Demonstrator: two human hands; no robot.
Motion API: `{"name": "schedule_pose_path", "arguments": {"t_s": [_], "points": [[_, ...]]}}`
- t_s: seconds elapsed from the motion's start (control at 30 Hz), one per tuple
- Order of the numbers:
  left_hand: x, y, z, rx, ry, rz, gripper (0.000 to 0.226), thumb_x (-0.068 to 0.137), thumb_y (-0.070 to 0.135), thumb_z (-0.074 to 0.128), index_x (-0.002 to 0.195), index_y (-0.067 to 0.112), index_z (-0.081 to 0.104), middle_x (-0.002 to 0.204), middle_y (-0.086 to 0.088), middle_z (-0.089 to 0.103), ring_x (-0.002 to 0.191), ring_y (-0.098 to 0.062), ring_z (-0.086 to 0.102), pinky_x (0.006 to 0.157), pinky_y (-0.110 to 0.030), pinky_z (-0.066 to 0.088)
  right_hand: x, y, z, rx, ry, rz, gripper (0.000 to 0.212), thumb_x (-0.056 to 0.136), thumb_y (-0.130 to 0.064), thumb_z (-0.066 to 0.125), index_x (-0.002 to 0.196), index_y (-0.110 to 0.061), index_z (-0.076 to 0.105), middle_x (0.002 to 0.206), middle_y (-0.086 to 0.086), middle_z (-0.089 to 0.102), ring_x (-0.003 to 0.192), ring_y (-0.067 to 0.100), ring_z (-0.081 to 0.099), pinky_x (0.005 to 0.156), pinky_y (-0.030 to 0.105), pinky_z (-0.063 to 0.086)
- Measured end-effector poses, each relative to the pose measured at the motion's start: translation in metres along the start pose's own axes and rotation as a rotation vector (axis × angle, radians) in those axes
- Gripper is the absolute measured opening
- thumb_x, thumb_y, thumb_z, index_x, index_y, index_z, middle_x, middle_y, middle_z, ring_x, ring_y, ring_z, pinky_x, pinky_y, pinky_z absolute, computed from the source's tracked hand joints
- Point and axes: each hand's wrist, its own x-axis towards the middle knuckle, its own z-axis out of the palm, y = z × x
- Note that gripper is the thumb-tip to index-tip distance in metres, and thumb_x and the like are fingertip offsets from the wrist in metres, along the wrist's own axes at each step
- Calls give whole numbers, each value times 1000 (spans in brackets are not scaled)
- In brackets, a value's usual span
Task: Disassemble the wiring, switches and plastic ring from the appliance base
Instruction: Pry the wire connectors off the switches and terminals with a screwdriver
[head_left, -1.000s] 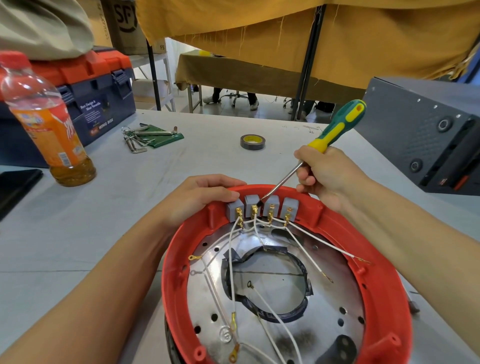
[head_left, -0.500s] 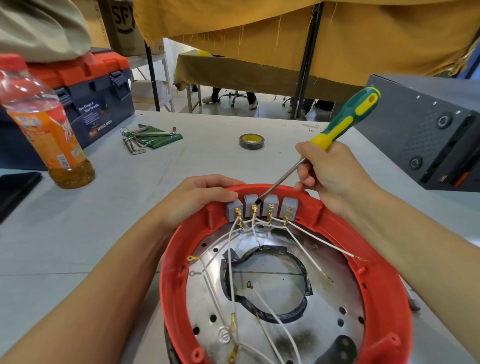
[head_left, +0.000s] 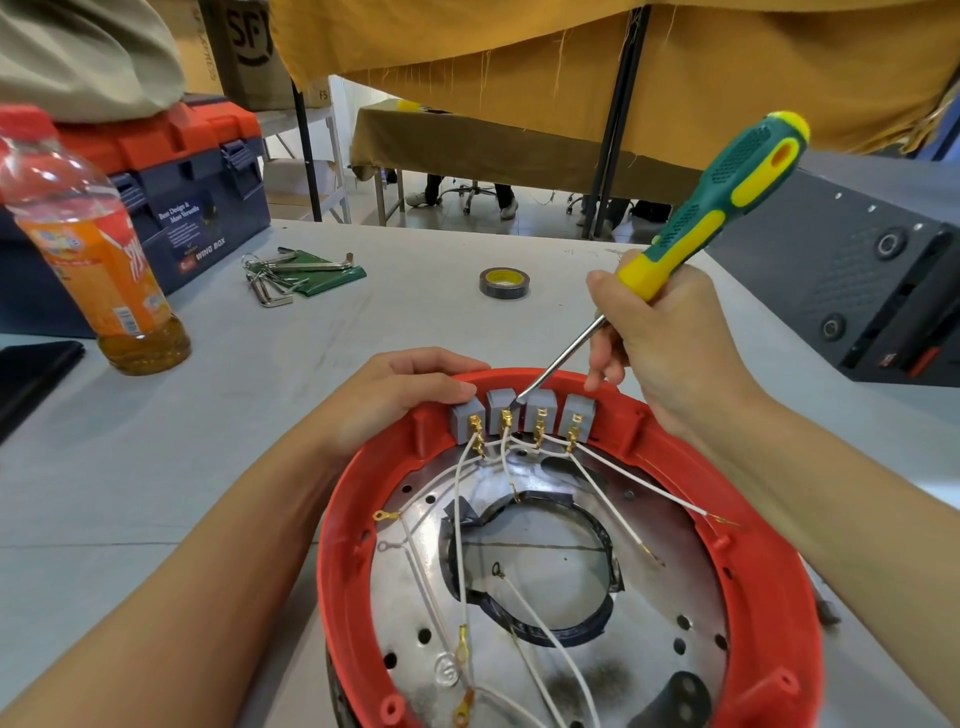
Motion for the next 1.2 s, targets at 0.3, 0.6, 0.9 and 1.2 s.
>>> {"name": "schedule_pose_path", "arguments": {"t_s": [0.3,0.6,0.9,1.2], "points": [[-1,2,2,-5,-4,1,25,83,2,60,105,7,69,81,-8,72,60,-14,67,53,-18,52,11,7,-1,27,18,242,24,95,-9,49,71,-10,44,36,-1,46,28,10,35,36,22,41],[-2,2,2,-2,10,1,26,84,0,59,108,5,68,80,-7,72,59,-12,66,53,-17,51,19,13,-2,90,21,433,20,94,-11,49,75,-11,44,35,-3,44,29,7,32,36,18,39],[-1,3,4,-23,7,1,25,84,0,58,106,4,68,78,-6,72,58,-11,66,52,-16,50,21,15,-2,107,20,444,20,94,-10,48,74,-11,44,35,-3,43,29,7,31,37,17,39],[-1,1,2,-22,2,0,25,83,1,59,105,5,69,83,-10,71,60,-13,66,56,-18,53,10,9,-4,66,18,213,24,95,-11,49,72,-9,45,37,-1,47,29,10,36,38,24,43]]}}
